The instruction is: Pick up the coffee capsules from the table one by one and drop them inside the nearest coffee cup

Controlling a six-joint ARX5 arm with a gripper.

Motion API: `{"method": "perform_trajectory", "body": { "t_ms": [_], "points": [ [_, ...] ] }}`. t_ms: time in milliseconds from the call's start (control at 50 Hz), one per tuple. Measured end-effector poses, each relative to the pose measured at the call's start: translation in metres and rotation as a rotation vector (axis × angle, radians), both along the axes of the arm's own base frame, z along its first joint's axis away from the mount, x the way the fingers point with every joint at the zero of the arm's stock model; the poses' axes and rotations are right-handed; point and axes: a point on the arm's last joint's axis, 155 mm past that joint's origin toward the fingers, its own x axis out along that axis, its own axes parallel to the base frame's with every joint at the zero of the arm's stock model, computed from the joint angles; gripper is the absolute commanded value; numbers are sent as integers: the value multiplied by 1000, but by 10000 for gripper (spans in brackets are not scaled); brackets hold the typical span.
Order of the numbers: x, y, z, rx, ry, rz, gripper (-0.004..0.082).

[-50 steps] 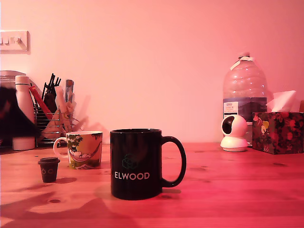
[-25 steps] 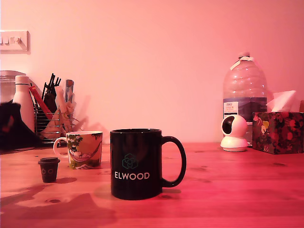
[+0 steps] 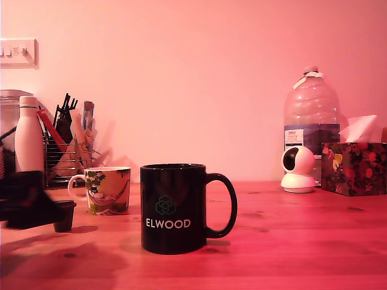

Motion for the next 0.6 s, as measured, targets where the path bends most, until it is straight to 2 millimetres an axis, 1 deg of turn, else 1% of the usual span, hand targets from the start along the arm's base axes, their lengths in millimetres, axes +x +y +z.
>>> {"method": "perform_trajectory", "body": {
  "t_ms": [100,340,600],
  "points": [
    [10,-4,0,1,-9,-8,780],
    [21,-4,-19,1,28,-11,780],
    [43,-9,-11,-7,-9,-13,780]
  ]
}}
